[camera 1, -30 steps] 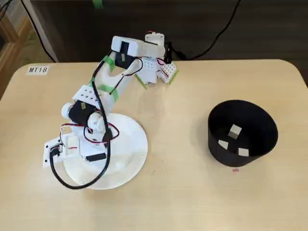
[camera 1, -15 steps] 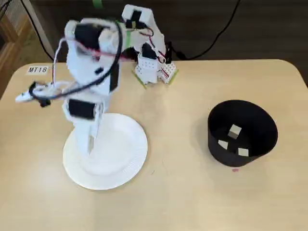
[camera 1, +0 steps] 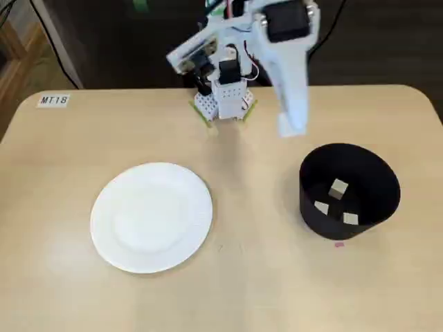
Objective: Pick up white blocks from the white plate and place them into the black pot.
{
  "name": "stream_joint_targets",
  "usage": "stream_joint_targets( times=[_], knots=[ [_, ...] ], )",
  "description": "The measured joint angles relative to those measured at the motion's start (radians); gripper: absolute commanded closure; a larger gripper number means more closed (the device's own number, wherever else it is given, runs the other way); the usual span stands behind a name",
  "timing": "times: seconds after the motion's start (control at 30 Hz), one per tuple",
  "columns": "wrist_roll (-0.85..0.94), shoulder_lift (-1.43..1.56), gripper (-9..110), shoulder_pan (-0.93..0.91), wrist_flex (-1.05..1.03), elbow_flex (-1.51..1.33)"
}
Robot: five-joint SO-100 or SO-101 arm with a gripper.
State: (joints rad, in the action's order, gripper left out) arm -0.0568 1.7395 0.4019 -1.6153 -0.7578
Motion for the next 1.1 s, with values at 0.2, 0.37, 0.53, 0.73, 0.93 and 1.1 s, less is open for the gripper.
stream_joint_targets(
  times=[0.2, 0.37, 0.53, 0.73, 0.93, 1.1],
  knots=[
    [-0.044, 0.416, 104, 0.170, 0.428, -0.698],
    [-0.006, 0.448, 104, 0.224, 0.641, -1.072],
    [0.043, 0.327, 104, 0.279, 0.767, -1.137],
    [0.095, 0.175, 104, 0.299, 0.867, -1.138],
    [0.127, 0.104, 101, 0.299, 0.902, -1.138],
    [0.161, 0.100, 63, 0.299, 0.902, -1.138]
  ],
)
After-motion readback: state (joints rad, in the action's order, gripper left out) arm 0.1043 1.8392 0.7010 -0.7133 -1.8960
